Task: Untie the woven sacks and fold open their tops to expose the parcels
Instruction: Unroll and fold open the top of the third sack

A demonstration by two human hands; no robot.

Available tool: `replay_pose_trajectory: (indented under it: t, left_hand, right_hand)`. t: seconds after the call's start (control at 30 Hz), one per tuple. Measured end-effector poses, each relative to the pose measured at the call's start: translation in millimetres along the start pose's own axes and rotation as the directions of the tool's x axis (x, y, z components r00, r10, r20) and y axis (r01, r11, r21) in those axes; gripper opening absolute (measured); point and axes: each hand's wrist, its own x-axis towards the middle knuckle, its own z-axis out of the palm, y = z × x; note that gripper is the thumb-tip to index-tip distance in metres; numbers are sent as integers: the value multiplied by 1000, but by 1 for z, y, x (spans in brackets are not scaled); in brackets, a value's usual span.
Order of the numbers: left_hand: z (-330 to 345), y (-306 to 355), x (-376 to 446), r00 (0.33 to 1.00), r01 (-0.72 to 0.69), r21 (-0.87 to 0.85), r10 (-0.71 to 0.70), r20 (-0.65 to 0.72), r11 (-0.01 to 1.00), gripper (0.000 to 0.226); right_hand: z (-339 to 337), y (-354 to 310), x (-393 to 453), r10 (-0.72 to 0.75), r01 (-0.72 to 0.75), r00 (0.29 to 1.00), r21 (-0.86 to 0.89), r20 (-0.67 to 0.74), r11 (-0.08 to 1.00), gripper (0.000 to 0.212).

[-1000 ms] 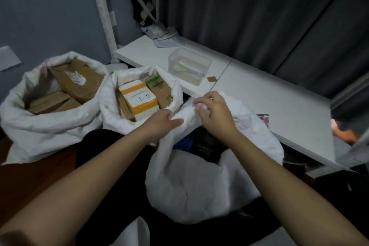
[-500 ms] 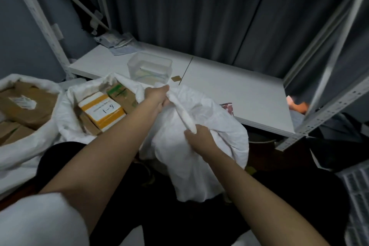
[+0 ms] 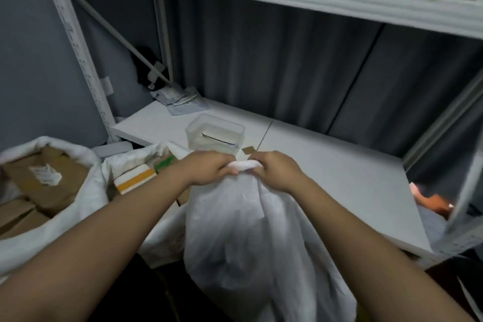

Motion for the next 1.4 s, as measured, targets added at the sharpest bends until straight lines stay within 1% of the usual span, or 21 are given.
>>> replay_pose_trajectory:
  t: [0.07,0.13,0.23,0.3,0.37,0.4,0.47,0.53,0.57,0.6,0.63,0.7,0.73,0.8,0.87,0.93,1.03,1.1,1.17,1.3,1.4]
  left_hand:
    - [6,-5,10,990,50,140,-31,-136,989,33]
    - [14,-12,16,965,127,189,-78,-250,974,35]
    - [23,-21,20,928,255,125,-207,-310,959,37]
    - [25,-25,21,911,335,106,-292,-292,936,35]
    - [22,-29,19,907,379,109,-345,-241,919,33]
    - [21,-31,18,921,360,98,-336,-200,928,34]
    - [18,-30,17,966,223,-3,-222,-135,975,41]
    - [19,-24,18,982,24,-85,-39,-186,996,40]
    - [23,-21,21,972,-29,-67,13,-235,997,36]
    - [28,-18,23,958,-27,-36,16,-286,999,34]
    - [36,-17,26,941,8,-16,-13,-337,1000,36]
    - [49,-13,31,915,96,-45,-106,-389,994,39]
    - [53,-11,33,912,129,-57,-141,-386,990,40]
    - [58,-6,35,913,157,-42,-162,-375,987,42]
    - [57,-3,36,910,175,-31,-174,-377,984,43]
    - [56,-3,33,903,191,-22,-184,-389,981,45]
    - [56,0,27,897,195,-26,-189,-400,980,46]
    - [56,3,23,898,195,-32,-191,-397,980,44]
    - [57,1,18,893,206,-46,-207,-399,977,41]
    - [53,-20,11,865,248,-121,-276,-419,961,44]
    - [47,-37,10,826,281,-218,-351,-440,935,46]
  right_hand:
    - [18,6,-17,176,-167,984,185,-32,968,67]
    - [47,2,-41,276,-259,956,147,-105,955,83]
    - [86,6,-56,195,-220,938,-58,-287,974,67]
    - [88,15,-44,172,-187,936,-22,-307,982,49]
    - [73,26,-27,125,-113,956,60,-266,992,44]
    - [63,30,-18,106,-77,972,141,-210,987,43]
    - [48,35,-6,83,-46,993,372,-84,927,40]
    - [44,37,-2,104,-80,994,501,-20,862,36]
    - [45,39,-1,120,-87,992,479,-40,873,35]
    - [48,40,-3,126,-74,984,348,-127,934,34]
    - [54,38,-7,109,-77,965,142,-237,987,34]
    - [67,27,-21,16,-82,913,-146,-407,986,26]
    - [72,18,-30,-34,-69,909,-229,-415,971,22]
    - [82,0,-49,-6,-97,949,-308,-316,946,19]
    - [87,-4,-59,218,-236,972,-336,-92,912,43]
    - [95,5,-64,338,-296,941,-433,22,852,73]
    - [109,19,-58,414,-339,907,-439,84,832,95]
    - [118,26,-49,429,-347,898,-442,99,827,95]
    - [122,32,-43,368,-286,924,-451,104,846,74]
    - [97,43,-49,73,-48,995,-303,71,952,40]
    - [43,57,-60,-39,37,999,-165,-10,986,35]
